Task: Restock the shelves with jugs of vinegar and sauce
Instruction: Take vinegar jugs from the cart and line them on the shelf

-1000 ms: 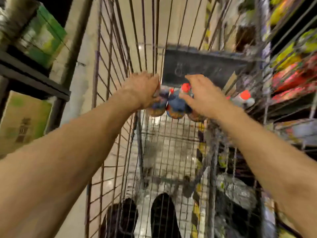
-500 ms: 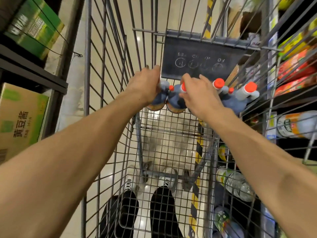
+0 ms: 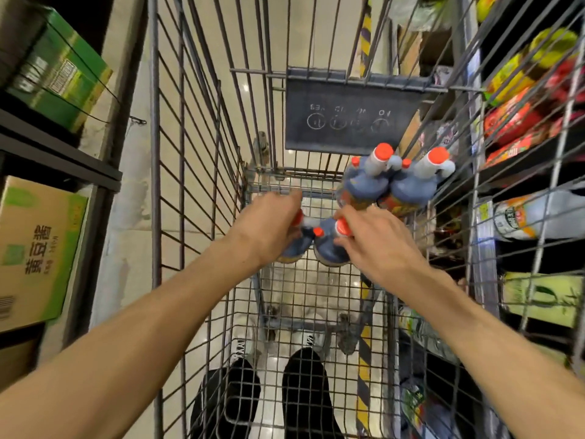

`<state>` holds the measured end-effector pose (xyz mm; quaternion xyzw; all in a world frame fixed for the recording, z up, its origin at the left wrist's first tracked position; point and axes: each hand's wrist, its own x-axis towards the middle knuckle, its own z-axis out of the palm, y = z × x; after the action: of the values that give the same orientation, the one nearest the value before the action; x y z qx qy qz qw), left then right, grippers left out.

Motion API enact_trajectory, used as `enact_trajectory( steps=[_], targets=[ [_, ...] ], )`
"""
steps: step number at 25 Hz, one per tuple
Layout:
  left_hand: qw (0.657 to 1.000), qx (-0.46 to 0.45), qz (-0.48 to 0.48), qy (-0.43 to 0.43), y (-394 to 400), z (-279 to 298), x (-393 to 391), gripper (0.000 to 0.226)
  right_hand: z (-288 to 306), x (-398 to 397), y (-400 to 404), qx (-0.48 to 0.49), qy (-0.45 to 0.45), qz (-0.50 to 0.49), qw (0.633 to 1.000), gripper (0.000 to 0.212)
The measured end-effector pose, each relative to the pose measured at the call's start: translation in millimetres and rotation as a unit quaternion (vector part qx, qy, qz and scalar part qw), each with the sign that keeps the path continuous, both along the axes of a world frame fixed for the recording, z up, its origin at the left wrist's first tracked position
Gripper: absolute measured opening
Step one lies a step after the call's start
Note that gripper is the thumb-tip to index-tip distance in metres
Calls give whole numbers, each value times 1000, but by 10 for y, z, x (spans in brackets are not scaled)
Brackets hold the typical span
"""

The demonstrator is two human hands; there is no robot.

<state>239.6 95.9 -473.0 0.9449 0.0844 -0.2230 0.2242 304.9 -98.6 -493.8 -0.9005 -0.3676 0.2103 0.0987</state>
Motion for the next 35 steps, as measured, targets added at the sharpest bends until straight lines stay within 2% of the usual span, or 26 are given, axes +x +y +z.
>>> enact_trajectory(
  steps=[4, 6, 8, 12, 14, 16, 19, 21, 24, 29, 32, 35],
  targets=[
    [999, -6, -46, -7, -211, -83, -112, 33, -61, -231, -437, 80, 27, -61, 995, 29],
    [999, -31, -35, -13, -283, -156, -180, 31, -123, -274, -588, 103, 41, -111, 988, 29],
    [994, -93, 10, -49, -320, -236, -255, 28, -200, -240, -674, 130, 84, -161, 975, 30],
    [960, -226, 135, -99, -344, -464, -389, 33, -364, -251, -712, 242, 224, -252, 910, 40],
    [940, -265, 197, -84, -342, -624, -460, 45, -478, -317, -679, 294, 258, -290, 874, 47],
    [903, -326, 272, -64, -337, -797, -507, 61, -604, -358, -678, 348, 285, -333, 829, 57],
    [876, -370, 310, -18, -351, -1049, -526, 91, -846, -399, -731, 356, 320, -386, 789, 71],
    [854, -405, 327, 8, -370, -1181, -528, 99, -1000, -465, -760, 342, 349, -420, 765, 68],
    [838, -426, 342, 19, -382, -1320, -503, 89, -1134, -428, -761, 322, 353, -424, 770, 56],
    [817, -456, 352, 15, -347, -1370, -288, 90, -1238, -169, -728, 375, 362, -382, 763, 61],
    [789, -477, 386, 12, -365, -1330, -117, 68, -1261, -113, -576, 414, 331, -427, 733, 58],
    [754, -493, 432, 39, -437, -1278, -59, 60, -1310, -128, -445, 447, 323, -482, 681, 78]
  ],
)
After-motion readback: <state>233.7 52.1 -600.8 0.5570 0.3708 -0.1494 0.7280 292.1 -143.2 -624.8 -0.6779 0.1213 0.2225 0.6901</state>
